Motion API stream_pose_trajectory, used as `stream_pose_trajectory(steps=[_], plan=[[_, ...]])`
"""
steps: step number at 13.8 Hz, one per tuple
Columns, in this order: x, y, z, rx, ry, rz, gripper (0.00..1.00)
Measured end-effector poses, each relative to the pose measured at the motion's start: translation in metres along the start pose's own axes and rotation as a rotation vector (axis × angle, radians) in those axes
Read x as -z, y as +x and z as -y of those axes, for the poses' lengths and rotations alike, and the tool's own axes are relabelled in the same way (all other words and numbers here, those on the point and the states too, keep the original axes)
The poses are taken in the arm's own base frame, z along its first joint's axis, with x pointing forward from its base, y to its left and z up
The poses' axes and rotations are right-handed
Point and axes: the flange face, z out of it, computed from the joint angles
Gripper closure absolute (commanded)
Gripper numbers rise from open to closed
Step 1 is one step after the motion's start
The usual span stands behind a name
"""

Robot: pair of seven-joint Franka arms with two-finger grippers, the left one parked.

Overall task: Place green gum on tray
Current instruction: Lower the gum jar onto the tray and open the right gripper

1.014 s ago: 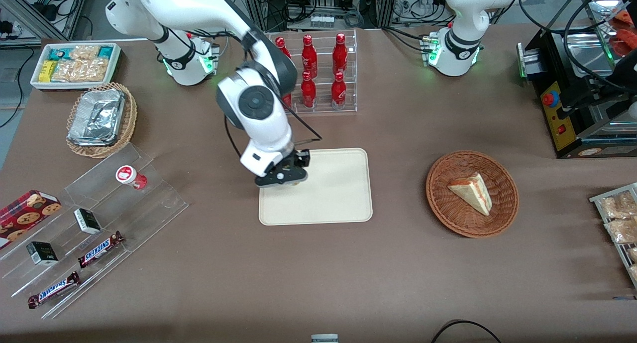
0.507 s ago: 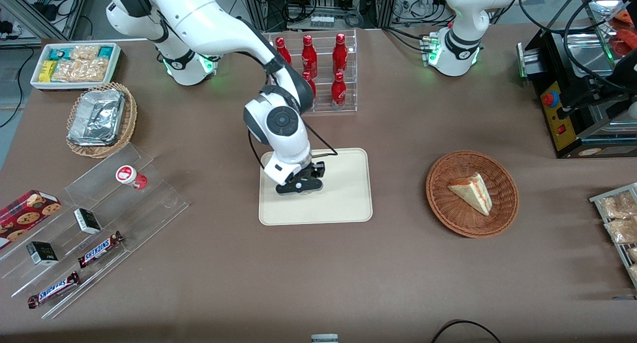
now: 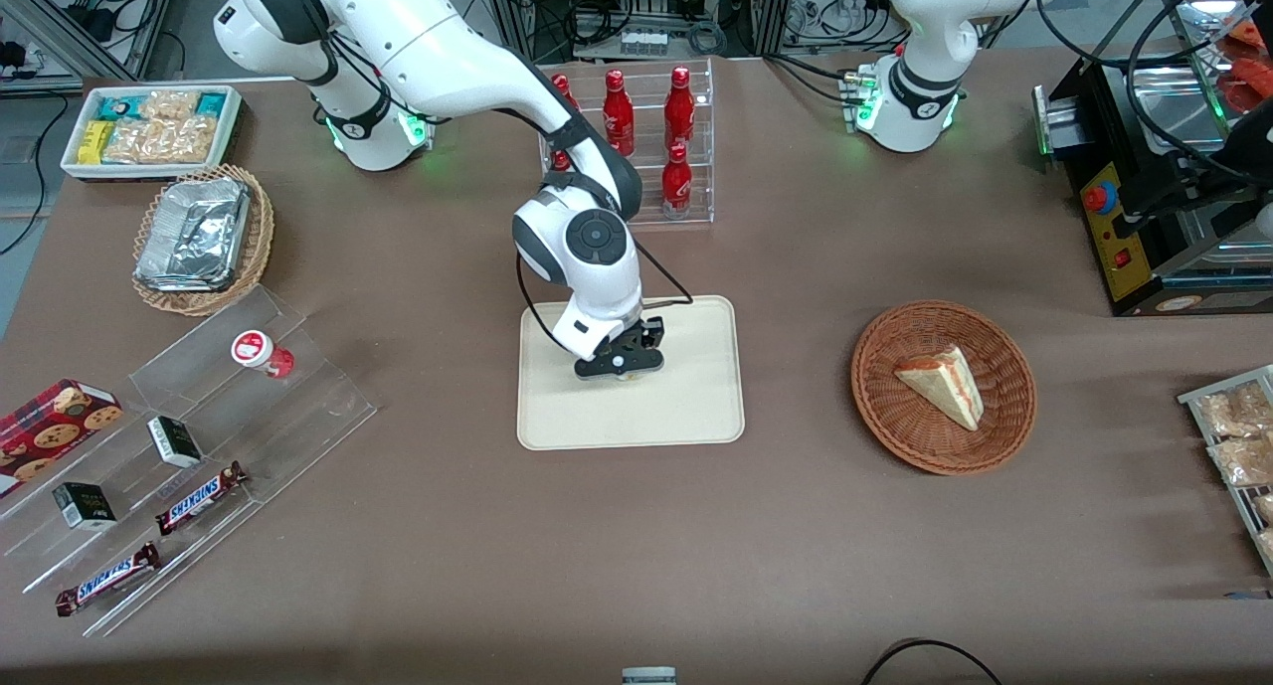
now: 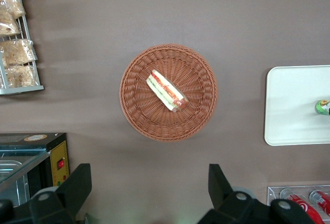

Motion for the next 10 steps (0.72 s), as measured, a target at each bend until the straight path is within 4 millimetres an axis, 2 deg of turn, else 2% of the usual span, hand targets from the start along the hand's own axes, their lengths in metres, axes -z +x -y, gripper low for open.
stream_pose_trajectory(steps=[1,3,4,5,10], plan=[[-0.0021,0.0001,-0.0007,-0.001,-0.003,0.002,1.00],[-0.0050,-0.0002,-0.0013,-0.001,-0.006,0.005,0.19],[-0.0050,-0.0002,-0.0013,-0.001,-0.006,0.005,0.05],[-0.0052,-0.0002,-0.0014,-0.001,-0.006,0.005,0.01],[0.0005,0.0055,-0.0020,-0.007,0.001,-0.007,0.01]])
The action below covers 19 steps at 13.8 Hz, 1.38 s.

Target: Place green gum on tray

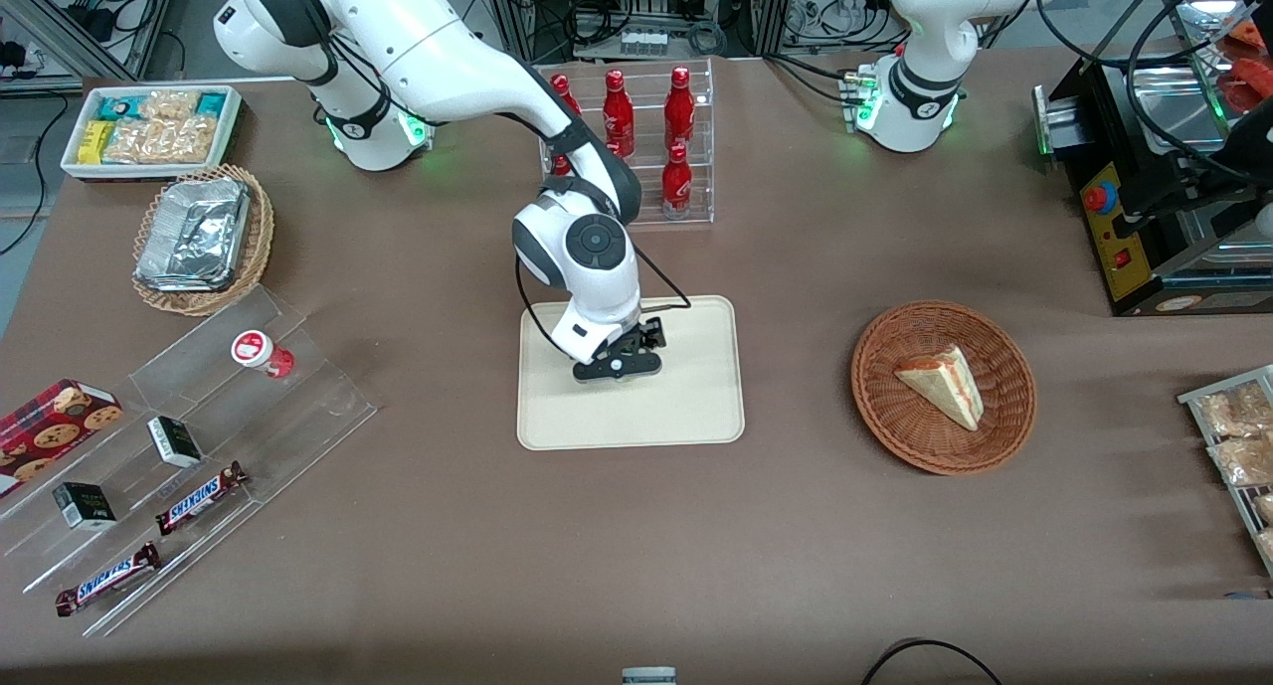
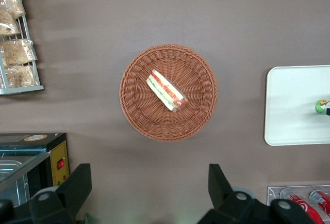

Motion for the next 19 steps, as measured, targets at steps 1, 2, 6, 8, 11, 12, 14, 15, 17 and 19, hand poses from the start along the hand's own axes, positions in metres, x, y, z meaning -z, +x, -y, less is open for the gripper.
stream_pose_trajectory(steps=[1,2,6,8,11,12,14,15,17,19], plan=[[0.007,0.005,-0.002,-0.006,0.007,-0.010,0.01],[0.019,0.011,-0.005,-0.015,0.014,-0.021,0.01],[0.102,0.026,-0.034,-0.061,0.019,-0.013,0.01],[0.149,0.025,-0.054,-0.077,0.025,-0.009,0.01],[0.205,0.022,-0.107,-0.052,0.044,0.068,0.00],[0.224,0.025,-0.136,-0.042,0.052,0.101,0.00],[0.256,0.030,-0.197,-0.034,0.054,0.145,0.00],[0.270,0.031,-0.226,-0.038,0.055,0.162,0.00],[0.293,0.031,-0.279,-0.059,0.060,0.179,0.00],[0.309,0.030,-0.330,-0.082,0.066,0.196,0.00]])
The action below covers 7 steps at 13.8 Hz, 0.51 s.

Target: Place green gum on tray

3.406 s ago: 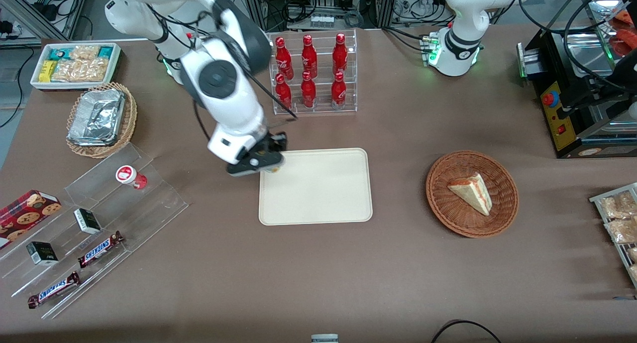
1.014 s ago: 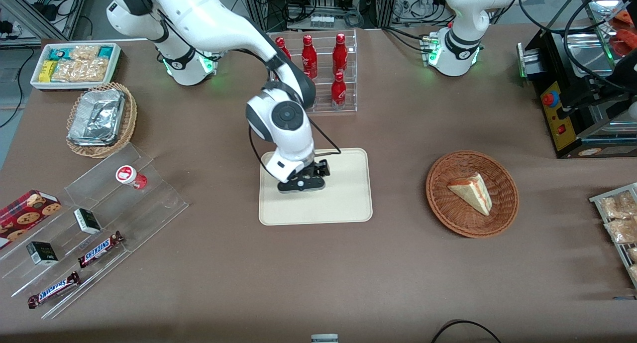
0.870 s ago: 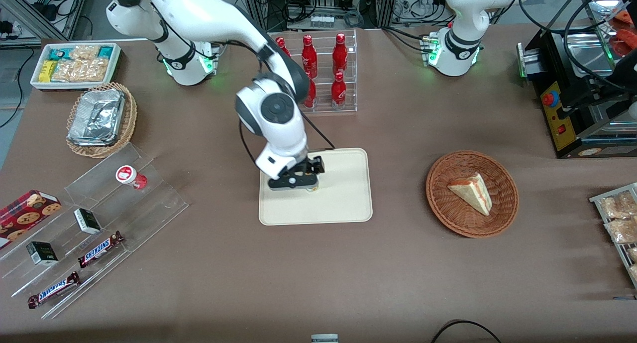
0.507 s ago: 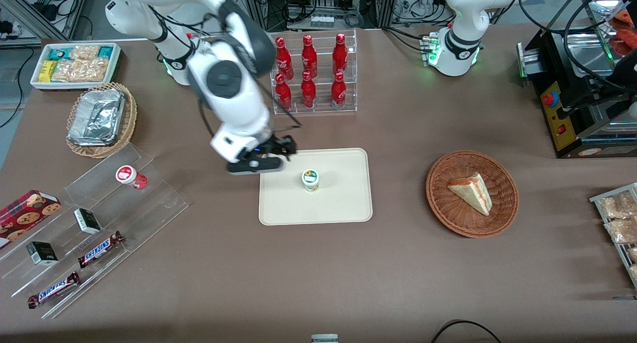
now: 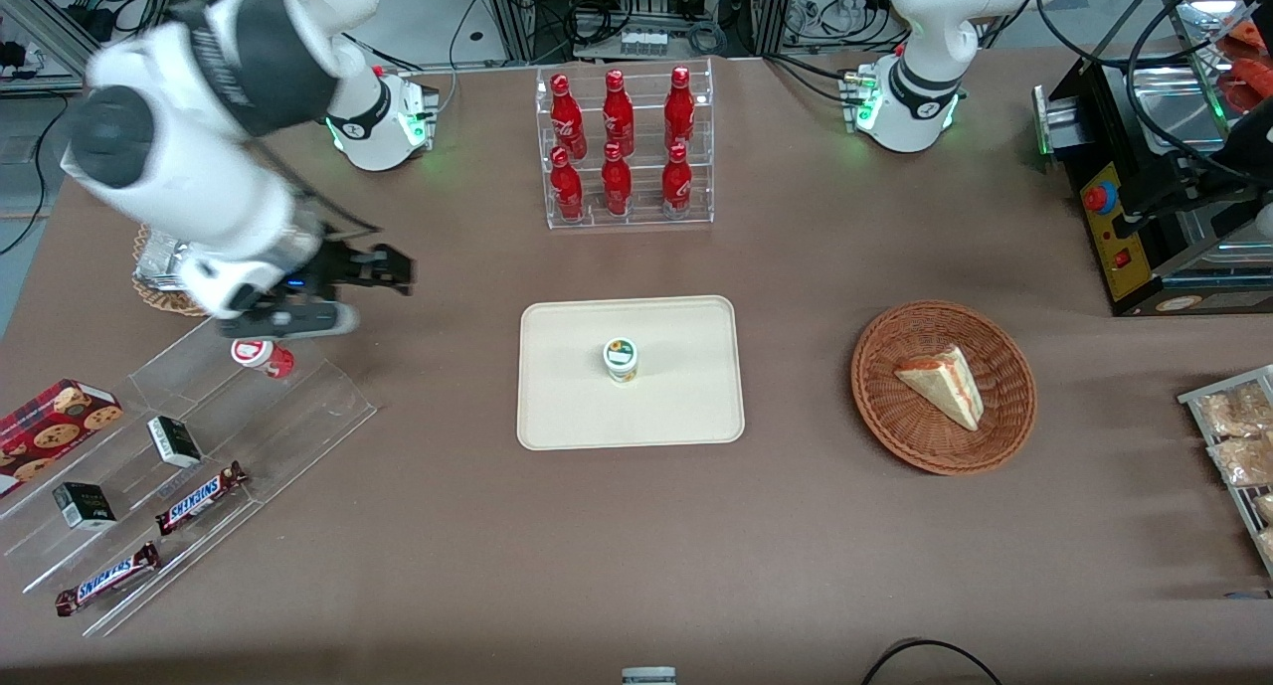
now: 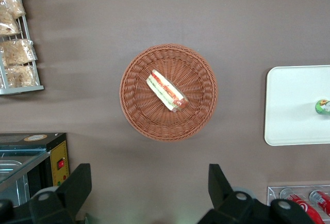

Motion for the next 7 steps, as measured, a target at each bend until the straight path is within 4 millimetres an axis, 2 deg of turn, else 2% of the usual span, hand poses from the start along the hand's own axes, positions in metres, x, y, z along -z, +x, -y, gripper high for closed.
stream_pose_trajectory(steps=[4,7], plan=[[0.029,0.000,-0.108,-0.033,0.026,-0.003,0.00],[0.040,-0.001,-0.162,-0.066,0.031,-0.022,0.00]])
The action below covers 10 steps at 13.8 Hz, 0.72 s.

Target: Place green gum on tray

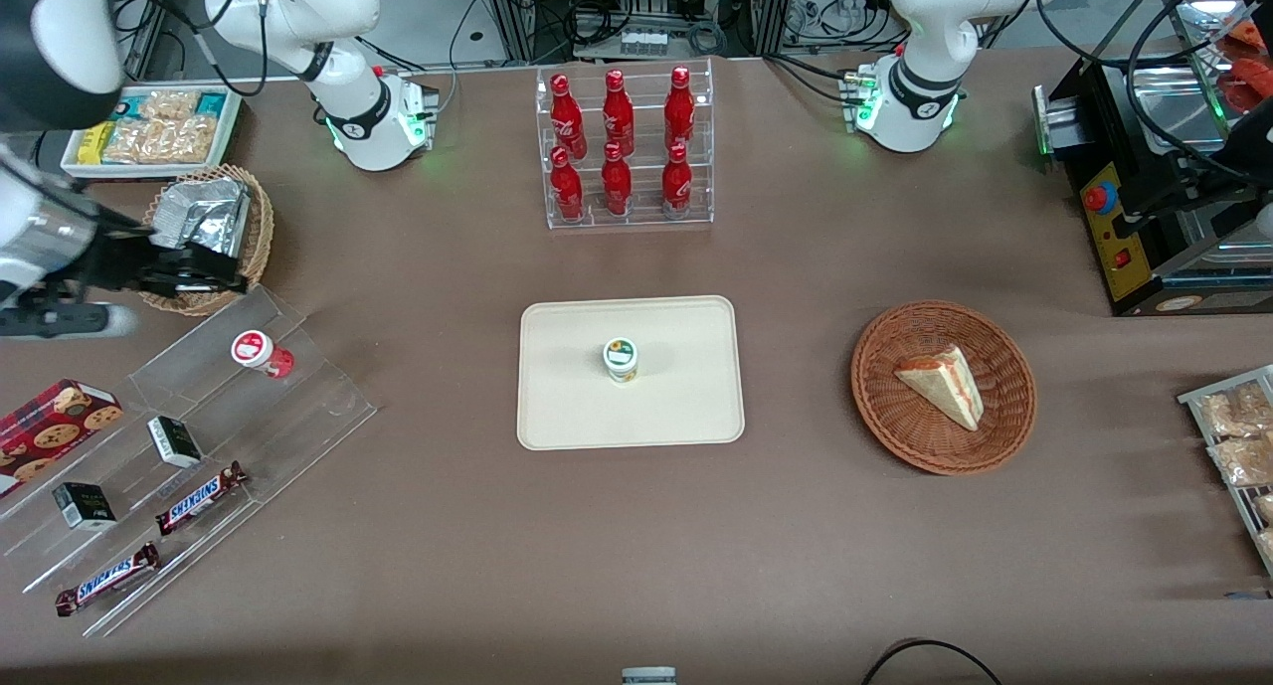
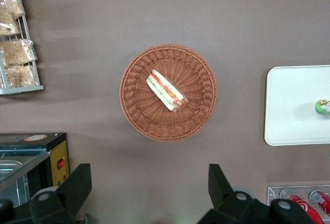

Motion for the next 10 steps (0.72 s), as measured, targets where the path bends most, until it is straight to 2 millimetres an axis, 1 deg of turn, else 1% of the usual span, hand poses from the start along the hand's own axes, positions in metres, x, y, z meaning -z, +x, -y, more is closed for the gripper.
stream_pose_trajectory(steps=[1,2,6,8,10], plan=[[0.004,0.000,-0.010,-0.007,-0.013,-0.007,0.00],[0.007,0.000,-0.014,-0.011,-0.027,-0.013,0.00],[0.018,0.000,-0.025,-0.024,-0.065,-0.036,0.00],[0.020,0.000,-0.029,-0.027,-0.086,-0.039,0.00],[0.019,0.001,-0.028,-0.025,-0.087,-0.036,0.00]])
